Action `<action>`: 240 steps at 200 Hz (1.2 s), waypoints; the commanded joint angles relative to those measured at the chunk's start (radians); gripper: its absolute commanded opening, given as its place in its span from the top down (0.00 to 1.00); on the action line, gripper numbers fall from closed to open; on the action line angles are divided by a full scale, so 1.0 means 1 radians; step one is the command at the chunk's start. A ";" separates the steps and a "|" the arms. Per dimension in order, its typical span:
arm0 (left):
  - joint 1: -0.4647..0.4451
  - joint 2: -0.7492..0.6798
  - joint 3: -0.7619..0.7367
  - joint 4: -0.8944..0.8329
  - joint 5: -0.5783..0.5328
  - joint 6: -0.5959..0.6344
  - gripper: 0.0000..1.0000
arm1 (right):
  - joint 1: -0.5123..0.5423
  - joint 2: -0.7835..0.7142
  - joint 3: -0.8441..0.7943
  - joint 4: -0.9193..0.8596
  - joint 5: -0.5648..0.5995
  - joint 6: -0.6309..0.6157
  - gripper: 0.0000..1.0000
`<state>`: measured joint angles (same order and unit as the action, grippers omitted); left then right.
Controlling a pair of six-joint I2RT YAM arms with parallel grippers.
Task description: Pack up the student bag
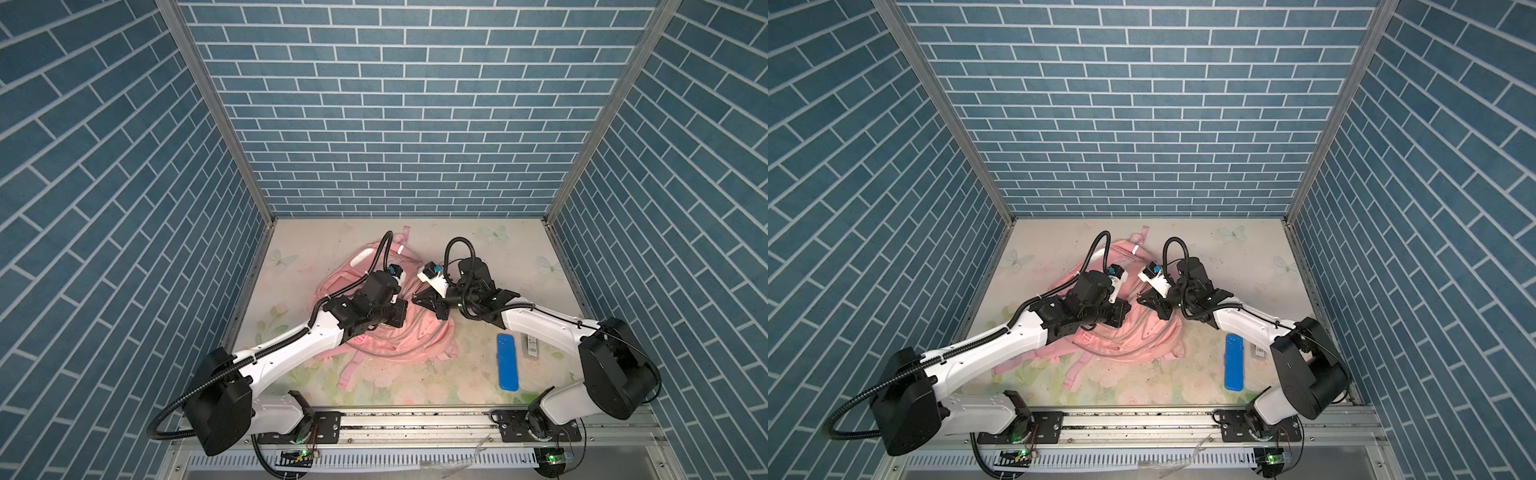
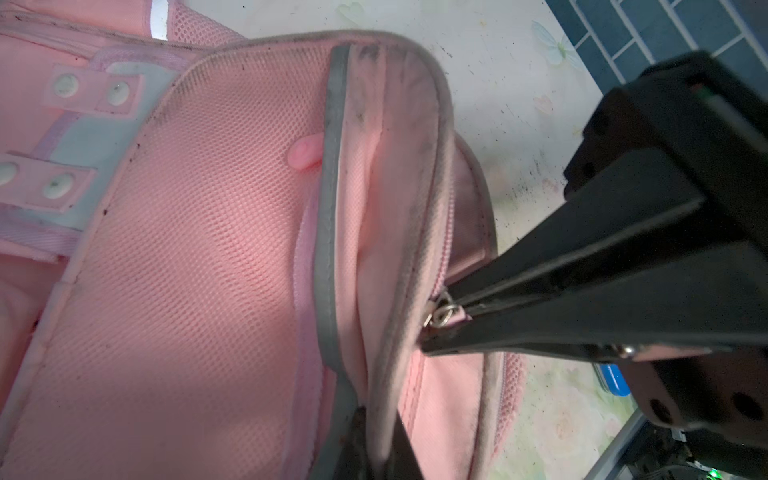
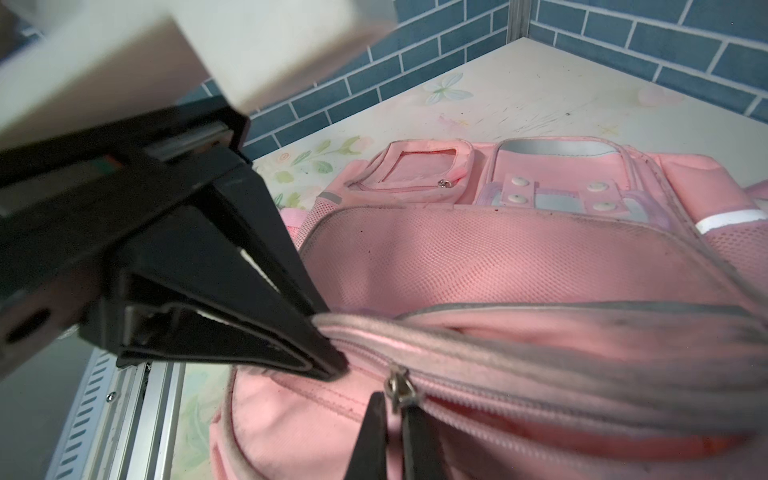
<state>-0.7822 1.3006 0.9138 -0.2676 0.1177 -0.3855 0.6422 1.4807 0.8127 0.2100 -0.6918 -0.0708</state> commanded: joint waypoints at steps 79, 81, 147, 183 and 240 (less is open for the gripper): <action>0.000 -0.196 -0.124 -0.119 -0.074 0.483 0.34 | -0.018 -0.025 -0.007 0.007 0.034 0.014 1.00; 0.000 -0.195 -0.127 -0.116 -0.074 0.485 0.34 | -0.018 -0.025 -0.008 0.006 0.034 0.014 1.00; -0.001 -0.097 -0.170 -0.046 -0.118 0.463 0.45 | -0.018 -0.035 -0.006 -0.019 0.065 0.010 1.00; -0.038 -0.097 -0.158 0.007 -0.056 0.360 1.00 | -0.048 -0.004 0.032 -0.042 0.142 0.000 1.00; -0.054 -0.059 -0.112 0.344 0.062 0.007 1.00 | -0.172 0.094 0.205 -0.178 0.147 -0.122 1.00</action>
<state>-0.8165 1.2179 0.7544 -0.1234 0.0933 -0.2153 0.5327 1.5295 0.9253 0.0807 -0.6067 -0.1070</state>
